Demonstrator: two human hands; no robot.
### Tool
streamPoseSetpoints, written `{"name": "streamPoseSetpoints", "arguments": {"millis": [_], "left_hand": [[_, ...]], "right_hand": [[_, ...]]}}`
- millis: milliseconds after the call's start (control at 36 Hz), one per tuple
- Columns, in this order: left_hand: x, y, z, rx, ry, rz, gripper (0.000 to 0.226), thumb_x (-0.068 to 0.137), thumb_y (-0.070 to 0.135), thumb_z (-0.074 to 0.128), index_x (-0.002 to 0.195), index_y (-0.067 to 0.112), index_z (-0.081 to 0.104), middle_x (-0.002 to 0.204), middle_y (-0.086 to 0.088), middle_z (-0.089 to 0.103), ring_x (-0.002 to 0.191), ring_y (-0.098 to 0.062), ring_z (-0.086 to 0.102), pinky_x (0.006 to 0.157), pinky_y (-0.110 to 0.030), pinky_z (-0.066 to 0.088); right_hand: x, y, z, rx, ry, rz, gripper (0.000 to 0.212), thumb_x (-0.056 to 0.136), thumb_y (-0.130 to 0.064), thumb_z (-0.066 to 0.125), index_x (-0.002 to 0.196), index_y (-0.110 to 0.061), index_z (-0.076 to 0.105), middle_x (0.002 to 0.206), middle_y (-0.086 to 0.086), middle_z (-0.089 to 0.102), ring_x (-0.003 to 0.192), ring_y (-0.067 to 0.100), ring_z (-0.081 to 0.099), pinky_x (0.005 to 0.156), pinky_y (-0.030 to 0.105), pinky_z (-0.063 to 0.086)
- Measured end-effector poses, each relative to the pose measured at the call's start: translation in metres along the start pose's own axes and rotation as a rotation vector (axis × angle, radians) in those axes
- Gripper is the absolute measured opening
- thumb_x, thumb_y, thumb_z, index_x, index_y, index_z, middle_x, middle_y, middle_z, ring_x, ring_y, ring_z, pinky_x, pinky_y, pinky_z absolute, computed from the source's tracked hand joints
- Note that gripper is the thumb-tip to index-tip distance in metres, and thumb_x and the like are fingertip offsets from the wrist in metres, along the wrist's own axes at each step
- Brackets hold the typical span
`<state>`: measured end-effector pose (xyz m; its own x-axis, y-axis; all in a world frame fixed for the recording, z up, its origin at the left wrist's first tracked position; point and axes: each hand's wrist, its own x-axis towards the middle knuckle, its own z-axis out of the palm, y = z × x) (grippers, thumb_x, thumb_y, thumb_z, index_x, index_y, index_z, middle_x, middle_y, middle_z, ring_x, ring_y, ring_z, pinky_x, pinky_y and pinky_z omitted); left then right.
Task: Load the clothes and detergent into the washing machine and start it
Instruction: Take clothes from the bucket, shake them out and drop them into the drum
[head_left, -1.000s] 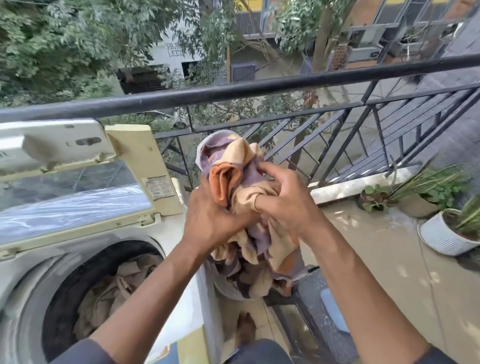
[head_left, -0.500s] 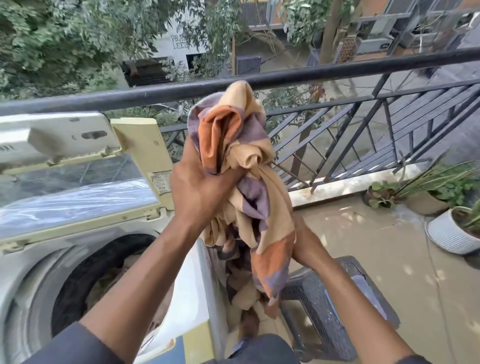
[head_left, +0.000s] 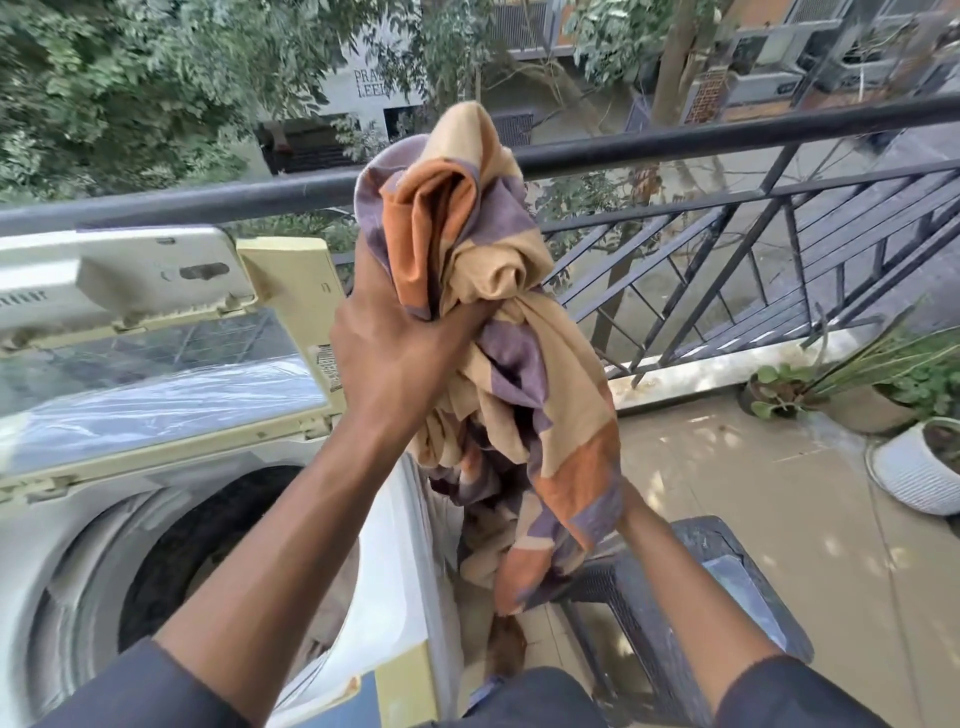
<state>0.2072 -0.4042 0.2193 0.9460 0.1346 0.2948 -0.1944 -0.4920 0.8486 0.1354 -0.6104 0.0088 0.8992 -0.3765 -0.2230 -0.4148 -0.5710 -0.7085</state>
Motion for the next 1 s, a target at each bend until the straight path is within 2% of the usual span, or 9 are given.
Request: {"name": "streamPoseSetpoints", "arguments": {"millis": [56, 111, 222, 361, 472, 639, 778, 917, 1000], "left_hand": [[0.001, -0.006, 0.002, 0.019, -0.005, 0.004, 0.079, 0.074, 0.067, 0.086, 0.14, 0.037, 0.055, 0.094, 0.024, 0.065, 0.102, -0.006, 0.067, 0.075, -0.02, 0.048], [0.001, -0.01, 0.003, 0.03, -0.012, -0.007, 0.076, 0.075, 0.064, 0.087, 0.138, 0.032, 0.056, 0.089, 0.023, 0.063, 0.1, -0.01, 0.066, 0.07, -0.018, 0.045], [0.002, -0.013, 0.005, 0.087, 0.014, -0.025, 0.077, 0.076, 0.064, 0.086, 0.135, 0.027, 0.054, 0.104, 0.01, 0.073, 0.103, -0.026, 0.071, 0.079, -0.036, 0.054], [0.004, -0.019, 0.007, 0.107, 0.008, -0.029, 0.082, 0.076, 0.066, 0.084, 0.138, 0.023, 0.051, 0.111, -0.003, 0.075, 0.105, -0.034, 0.07, 0.079, -0.04, 0.052], [0.008, -0.028, 0.011, 0.177, -0.002, -0.025, 0.089, 0.072, 0.073, 0.081, 0.138, 0.021, 0.05, 0.112, -0.007, 0.074, 0.104, -0.037, 0.07, 0.081, -0.046, 0.055], [0.007, -0.046, 0.015, 0.25, -0.062, 0.027, 0.094, 0.069, 0.08, 0.07, 0.138, 0.021, 0.049, 0.1, -0.011, 0.074, 0.093, -0.042, 0.07, 0.067, -0.042, 0.047], [0.005, -0.051, 0.016, 0.263, -0.083, 0.053, 0.098, 0.067, 0.084, 0.064, 0.139, 0.02, 0.049, 0.1, -0.011, 0.073, 0.091, -0.042, 0.069, 0.066, -0.04, 0.044], [0.004, -0.054, 0.016, 0.244, -0.093, 0.041, 0.092, 0.068, 0.079, 0.068, 0.134, 0.017, 0.05, 0.101, -0.012, 0.073, 0.092, -0.042, 0.069, 0.066, -0.041, 0.043], [0.006, -0.06, 0.016, 0.254, -0.095, 0.037, 0.091, 0.069, 0.079, 0.069, 0.134, 0.019, 0.05, 0.101, -0.012, 0.073, 0.093, -0.043, 0.069, 0.067, -0.043, 0.048]], "right_hand": [[0.013, 0.033, -0.011, -0.073, -0.196, 0.324, 0.039, 0.103, -0.034, 0.054, 0.135, -0.014, 0.061, 0.131, 0.017, 0.067, 0.126, 0.043, 0.059, 0.1, 0.039, 0.048], [0.01, 0.009, -0.043, -0.206, -0.035, 0.403, 0.034, 0.098, -0.032, 0.05, 0.127, -0.017, 0.062, 0.13, 0.018, 0.066, 0.119, 0.042, 0.063, 0.095, 0.047, 0.05], [0.01, -0.021, -0.08, -0.082, 0.257, 0.414, 0.036, 0.096, -0.021, 0.045, 0.129, -0.016, 0.058, 0.131, 0.022, 0.063, 0.118, 0.045, 0.059, 0.086, 0.046, 0.043], [0.006, -0.044, -0.099, 0.423, 0.058, 0.342, 0.025, 0.101, -0.026, 0.053, 0.091, -0.008, 0.067, 0.084, 0.029, 0.064, 0.076, 0.04, 0.069, 0.071, 0.055, 0.059], [0.005, -0.049, -0.108, 0.309, 0.008, 0.275, 0.05, 0.089, -0.063, 0.06, 0.09, -0.014, 0.07, 0.079, 0.018, 0.072, 0.077, 0.038, 0.073, 0.073, 0.053, 0.064], [-0.004, -0.068, -0.126, 0.218, -0.293, 0.146, 0.022, 0.1, -0.019, 0.052, 0.098, -0.015, 0.074, 0.086, 0.017, 0.074, 0.079, 0.028, 0.072, 0.086, 0.052, 0.06], [-0.005, -0.073, -0.123, -0.119, 0.139, 0.109, 0.033, 0.092, -0.024, 0.046, 0.116, -0.023, 0.07, 0.118, 0.016, 0.071, 0.11, 0.041, 0.064, 0.09, 0.046, 0.051], [-0.014, -0.076, -0.117, 0.351, -0.395, 0.18, 0.029, 0.101, -0.007, 0.05, 0.107, -0.017, 0.077, 0.104, 0.026, 0.076, 0.091, 0.04, 0.074, 0.087, 0.061, 0.061], [-0.014, -0.076, -0.111, 0.283, -0.33, 0.182, 0.032, 0.105, -0.013, 0.044, 0.106, -0.022, 0.075, 0.099, 0.021, 0.077, 0.087, 0.038, 0.073, 0.084, 0.058, 0.063]]}}
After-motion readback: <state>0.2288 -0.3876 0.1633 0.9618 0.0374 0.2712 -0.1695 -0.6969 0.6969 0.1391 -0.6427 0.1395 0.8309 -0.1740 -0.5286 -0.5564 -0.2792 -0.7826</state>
